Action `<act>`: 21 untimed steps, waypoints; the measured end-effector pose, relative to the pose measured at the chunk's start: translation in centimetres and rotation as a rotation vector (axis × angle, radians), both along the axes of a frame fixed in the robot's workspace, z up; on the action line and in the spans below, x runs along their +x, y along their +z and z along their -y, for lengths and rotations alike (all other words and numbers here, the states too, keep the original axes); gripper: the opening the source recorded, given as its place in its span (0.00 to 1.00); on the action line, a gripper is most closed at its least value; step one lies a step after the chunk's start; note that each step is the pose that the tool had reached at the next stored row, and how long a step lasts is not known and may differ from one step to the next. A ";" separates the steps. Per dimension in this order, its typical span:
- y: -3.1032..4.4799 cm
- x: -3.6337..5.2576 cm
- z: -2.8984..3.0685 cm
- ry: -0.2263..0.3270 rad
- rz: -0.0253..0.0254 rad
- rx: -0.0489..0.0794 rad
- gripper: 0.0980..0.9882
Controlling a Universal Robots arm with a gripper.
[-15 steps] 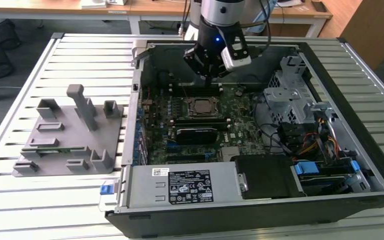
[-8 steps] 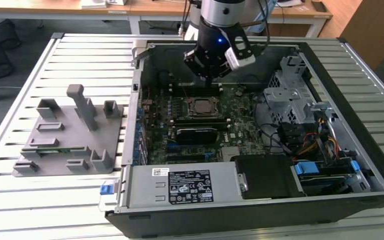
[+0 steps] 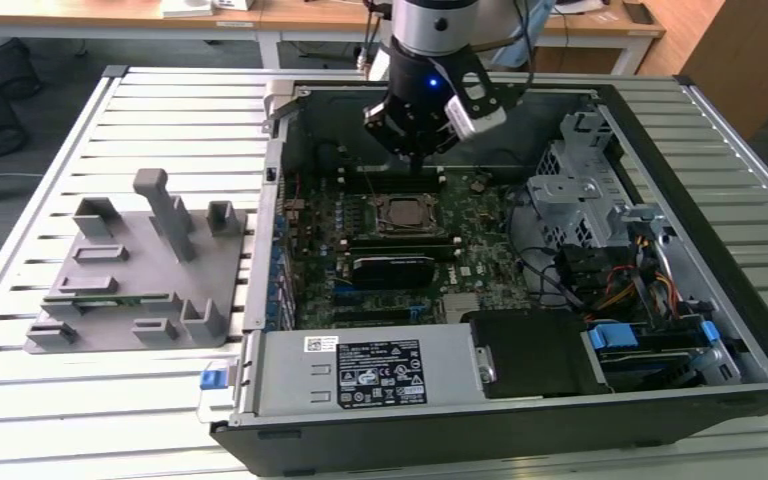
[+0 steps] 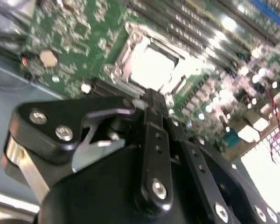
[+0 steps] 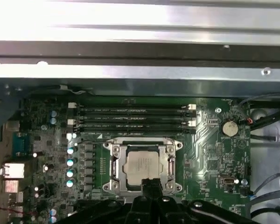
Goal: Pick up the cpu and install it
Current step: 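Install the first cpu locking lever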
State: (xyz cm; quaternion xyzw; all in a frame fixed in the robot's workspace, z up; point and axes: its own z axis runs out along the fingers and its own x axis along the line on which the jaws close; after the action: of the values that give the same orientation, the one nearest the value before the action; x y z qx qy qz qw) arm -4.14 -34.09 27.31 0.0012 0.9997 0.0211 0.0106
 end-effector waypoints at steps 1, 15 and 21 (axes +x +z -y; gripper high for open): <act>-0.03 -0.26 0.00 0.000 0.0032 0.002 0.02; -0.18 -5.59 -0.13 -0.013 0.0170 0.008 0.02; -0.32 -7.47 -0.47 -0.014 0.0179 0.008 0.02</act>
State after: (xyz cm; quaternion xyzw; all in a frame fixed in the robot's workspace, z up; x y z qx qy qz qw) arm -11.61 -33.62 26.99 0.0081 0.9995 0.0250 0.0197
